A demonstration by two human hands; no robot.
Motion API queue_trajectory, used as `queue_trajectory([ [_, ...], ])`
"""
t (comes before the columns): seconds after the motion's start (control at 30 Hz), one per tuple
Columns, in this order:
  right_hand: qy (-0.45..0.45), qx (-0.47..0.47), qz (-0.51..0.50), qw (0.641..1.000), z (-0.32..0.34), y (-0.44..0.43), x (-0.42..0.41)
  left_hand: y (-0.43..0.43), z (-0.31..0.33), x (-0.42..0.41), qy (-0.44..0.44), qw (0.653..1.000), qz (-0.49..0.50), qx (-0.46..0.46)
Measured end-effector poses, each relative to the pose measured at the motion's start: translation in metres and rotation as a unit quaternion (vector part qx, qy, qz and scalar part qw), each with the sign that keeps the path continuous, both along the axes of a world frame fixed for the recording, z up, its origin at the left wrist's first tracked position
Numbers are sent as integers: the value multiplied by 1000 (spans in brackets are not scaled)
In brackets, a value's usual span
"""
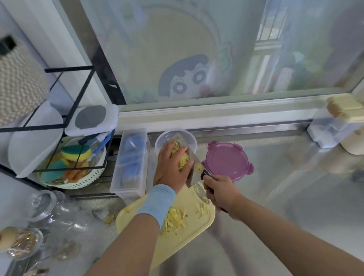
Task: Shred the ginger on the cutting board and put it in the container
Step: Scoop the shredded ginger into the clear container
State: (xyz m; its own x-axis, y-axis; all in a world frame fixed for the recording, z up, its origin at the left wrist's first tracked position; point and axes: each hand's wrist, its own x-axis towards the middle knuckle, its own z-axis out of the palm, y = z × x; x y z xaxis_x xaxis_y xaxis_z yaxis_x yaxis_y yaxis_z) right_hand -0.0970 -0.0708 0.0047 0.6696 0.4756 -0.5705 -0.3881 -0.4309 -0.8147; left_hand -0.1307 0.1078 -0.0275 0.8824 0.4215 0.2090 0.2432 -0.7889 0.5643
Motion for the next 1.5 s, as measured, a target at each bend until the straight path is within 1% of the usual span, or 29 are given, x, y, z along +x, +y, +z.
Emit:
queue_trajectory([
  [0.1, -6, 16, -25, 1000, 11, 14, 33, 13, 12, 38, -3, 1000, -8, 10],
  [0.17, -21, 12, -34, 999, 11, 26, 56, 23, 10, 62, 3, 1000, -2, -4],
  [0.3, -63, -50, -22, 997, -9, 47, 90, 38, -12, 92, 32, 999, 22, -29],
  [0.43, -124, -105, 14, 987, -28, 62, 114, 50, -38, 110, 92, 989, 41, -105],
  [0.5, -156, -126, 30, 979, -32, 62, 121, 55, -48, 112, 104, 986, 48, -120],
  [0.53, -172, -135, 40, 975, -33, 60, 123, 58, -51, 110, 108, 988, 46, -99],
  [0.6, -206, -150, 58, 965, -36, 55, 124, 66, -58, 104, 116, 993, 33, -3],
  [0.63, -222, -155, 60, 961, -36, 53, 124, 71, -60, 101, 111, 993, 29, 43],
  [0.67, -233, -158, 60, 958, -35, 51, 124, 74, -60, 97, 97, 993, 36, 64],
  [0.73, -245, -156, 63, 955, -33, 51, 123, 74, -58, 89, 59, 995, 61, 61],
  [0.77, -245, -153, 65, 955, -32, 53, 121, 72, -57, 86, 40, 996, 53, 64],
  [0.8, -242, -148, 65, 957, -31, 54, 120, 69, -55, 85, 31, 996, 26, 75],
  [0.87, -236, -140, 62, 960, -31, 58, 116, 62, -50, 81, 64, 994, -39, 81],
  [0.9, -235, -141, 60, 960, -32, 59, 115, 60, -50, 78, 96, 991, -51, 75],
  [0.97, -234, -149, 60, 959, -32, 59, 112, 64, -50, 71, 138, 987, -45, 75],
  [1.03, -243, -154, 61, 956, -29, 54, 106, 67, -47, 58, 120, 990, -35, 62],
  [1.1, -247, -155, 58, 955, -25, 47, 96, 66, -38, 40, 59, 998, -8, 24],
  [1.17, -244, -156, 49, 956, -22, 38, 80, 60, -27, 17, 0, 999, 44, -9],
  [1.23, -237, -159, 42, 958, -22, 27, 60, 51, -26, -12, -15, 997, 74, -30],
  [1.27, -232, -160, 38, 959, -24, 21, 48, 46, -31, -26, -3, 997, 69, -29],
  [1.33, -221, -167, 38, 960, -31, 10, 30, 38, -47, -47, 50, 998, 39, -26],
  [1.4, -200, -190, 45, 960, -40, -2, 5, 29, -61, -68, 138, 989, 8, -46],
  [1.47, -174, -210, 39, 961, -54, -12, -13, 21, -74, -81, 248, 967, -23, -51],
  [1.5, -164, -216, 37, 962, -62, -15, -21, 20, -78, -86, 284, 957, -35, -50],
])
